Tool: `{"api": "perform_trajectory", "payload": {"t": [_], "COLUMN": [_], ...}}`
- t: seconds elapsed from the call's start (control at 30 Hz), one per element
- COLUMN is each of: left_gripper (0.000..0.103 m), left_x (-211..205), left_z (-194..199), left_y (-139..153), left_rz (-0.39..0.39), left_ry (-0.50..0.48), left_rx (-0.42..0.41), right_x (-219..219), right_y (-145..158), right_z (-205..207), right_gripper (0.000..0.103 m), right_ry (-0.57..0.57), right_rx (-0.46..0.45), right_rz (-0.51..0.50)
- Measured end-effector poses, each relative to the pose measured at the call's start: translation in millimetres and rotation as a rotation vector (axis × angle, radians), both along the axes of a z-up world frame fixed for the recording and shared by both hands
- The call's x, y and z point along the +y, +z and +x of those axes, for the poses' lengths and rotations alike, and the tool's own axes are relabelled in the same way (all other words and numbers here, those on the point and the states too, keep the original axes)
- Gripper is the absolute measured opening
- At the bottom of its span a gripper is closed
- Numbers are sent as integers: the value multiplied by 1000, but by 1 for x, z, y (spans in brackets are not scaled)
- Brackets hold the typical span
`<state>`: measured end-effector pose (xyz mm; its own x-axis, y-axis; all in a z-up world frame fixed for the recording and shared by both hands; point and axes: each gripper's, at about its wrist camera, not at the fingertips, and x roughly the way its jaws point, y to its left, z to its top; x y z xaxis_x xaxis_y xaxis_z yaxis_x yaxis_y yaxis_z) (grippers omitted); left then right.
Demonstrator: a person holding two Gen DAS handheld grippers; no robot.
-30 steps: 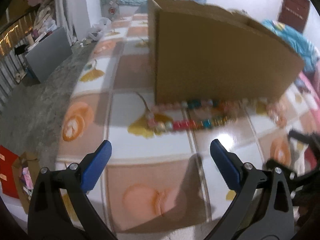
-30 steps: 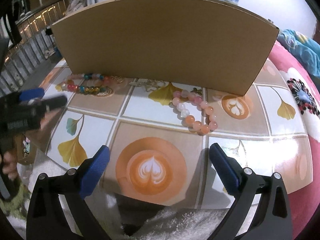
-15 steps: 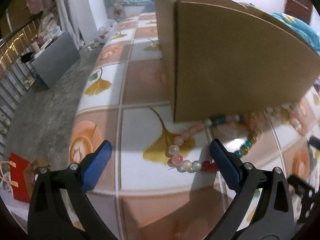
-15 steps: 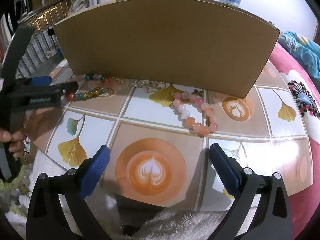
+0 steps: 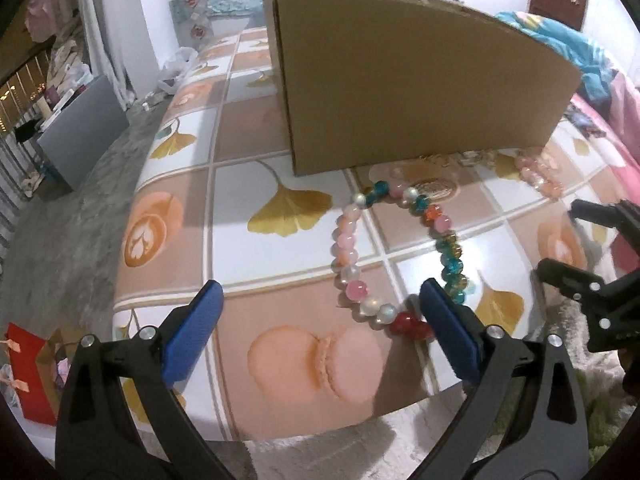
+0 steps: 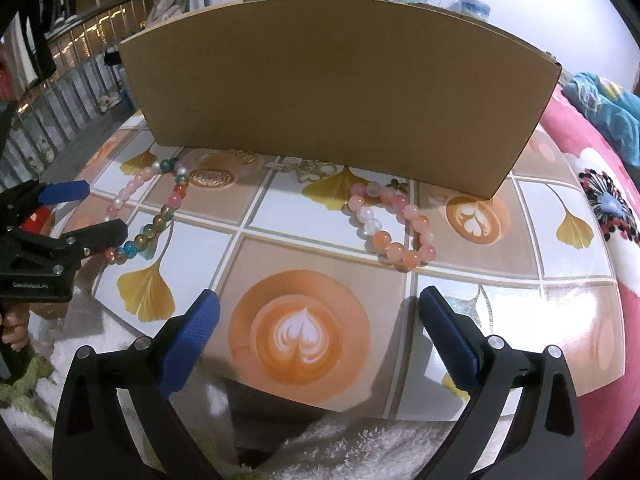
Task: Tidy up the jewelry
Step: 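Reach the right gripper to the multicolour bead bracelet and grasp it, then carry the bead bracelet with the right gripper and drop it into the box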
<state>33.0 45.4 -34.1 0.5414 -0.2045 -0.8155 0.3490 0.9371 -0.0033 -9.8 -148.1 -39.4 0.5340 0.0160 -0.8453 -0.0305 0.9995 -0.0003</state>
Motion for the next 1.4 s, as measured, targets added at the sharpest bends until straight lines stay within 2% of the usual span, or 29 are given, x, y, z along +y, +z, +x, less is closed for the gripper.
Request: {"api": "perform_trajectory", "payload": {"t": [0.07,0.1,0.2,0.27,0.33,0.37,0.43,0.53,0.63,0.8,1.1,1.2,1.27,1.4], "left_gripper": [89,81,70,63,55,53,44,40,32,22,22,17,10,8], "left_x": [0,0,2,4,5,4,4,3,0,-5,-12,-14,-16,-14], "left_z": [-4,-5,-6,-6,-5,-6,-5,-2,2,6,14,14,15,16], "left_y": [4,6,10,11,12,12,12,9,5,4,4,4,3,6], "left_rz": [-26,-33,-48,-65,-80,-86,-99,-109,-101,-71,-34,-17,-12,-42], "left_ry": [-9,-10,-20,-28,-36,-40,-49,-59,-63,-73,-100,-105,-114,-109], "left_rx": [-12,-20,-37,-38,-32,-29,-21,-8,12,8,-6,-21,-32,-21], "right_x": [0,0,4,12,21,25,28,34,38,53,72,72,69,60], "right_y": [3,6,21,29,33,34,31,25,19,13,6,7,7,9], "right_z": [2,1,-4,-4,-1,3,10,24,36,52,71,73,73,70], "right_gripper": [96,96,96,93,79,75,59,46,39,34,17,10,10,10], "right_ry": [8,16,57,98,134,147,163,180,195,228,286,287,285,261], "right_rx": [41,42,-23,-52,-73,-71,-56,-25,1,11,23,27,31,31], "right_rz": [14,44,137,146,167,189,226,268,297,292,210,191,199,258]}}
